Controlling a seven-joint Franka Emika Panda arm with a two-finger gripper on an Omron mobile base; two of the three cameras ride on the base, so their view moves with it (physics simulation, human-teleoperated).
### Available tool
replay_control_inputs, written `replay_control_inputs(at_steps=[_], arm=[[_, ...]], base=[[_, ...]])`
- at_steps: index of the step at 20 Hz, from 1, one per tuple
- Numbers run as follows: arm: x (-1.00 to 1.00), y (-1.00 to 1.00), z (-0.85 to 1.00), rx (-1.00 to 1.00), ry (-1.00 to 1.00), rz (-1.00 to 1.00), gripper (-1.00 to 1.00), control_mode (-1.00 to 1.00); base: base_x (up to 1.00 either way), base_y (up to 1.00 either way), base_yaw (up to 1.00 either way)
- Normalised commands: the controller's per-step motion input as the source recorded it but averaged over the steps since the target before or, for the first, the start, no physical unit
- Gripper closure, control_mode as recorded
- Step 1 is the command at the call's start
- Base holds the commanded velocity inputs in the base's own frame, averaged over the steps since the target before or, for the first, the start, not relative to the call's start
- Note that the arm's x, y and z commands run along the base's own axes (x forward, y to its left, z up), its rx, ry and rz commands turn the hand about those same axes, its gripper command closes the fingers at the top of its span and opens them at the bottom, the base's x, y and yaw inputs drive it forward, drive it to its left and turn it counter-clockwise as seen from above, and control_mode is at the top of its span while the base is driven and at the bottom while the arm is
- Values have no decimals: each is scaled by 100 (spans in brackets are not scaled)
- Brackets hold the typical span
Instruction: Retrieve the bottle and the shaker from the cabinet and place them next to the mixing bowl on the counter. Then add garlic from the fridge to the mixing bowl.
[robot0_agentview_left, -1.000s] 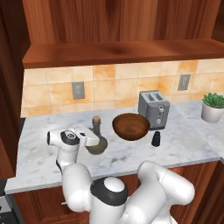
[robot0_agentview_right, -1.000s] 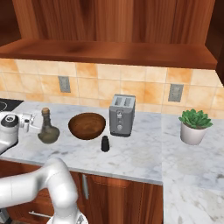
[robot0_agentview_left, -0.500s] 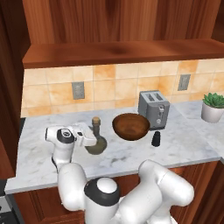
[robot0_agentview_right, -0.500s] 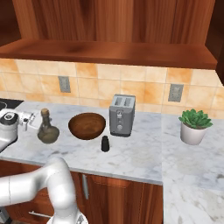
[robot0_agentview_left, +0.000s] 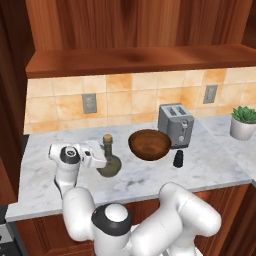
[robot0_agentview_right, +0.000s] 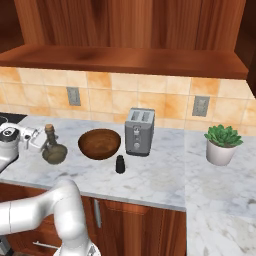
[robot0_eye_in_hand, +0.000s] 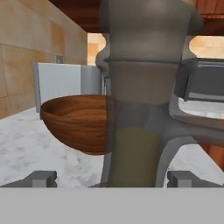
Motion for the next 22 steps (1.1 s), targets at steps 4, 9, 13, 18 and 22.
replay_control_inputs(at_steps=[4, 9, 13, 18, 22], arm=[[-5, 4, 5, 0, 0, -5, -100, -100], [-1, 10, 15, 0, -1, -6, -100, -100], [-10, 33, 2, 0, -1, -1, -100, -100], [-32, 26, 1, 0, -2, -1, -100, -100], [-79, 5, 19, 0, -10, -2, -100, -100]], base=[[0, 0, 0], [0, 0, 0], [0, 0, 0], [0, 0, 0], [0, 0, 0]])
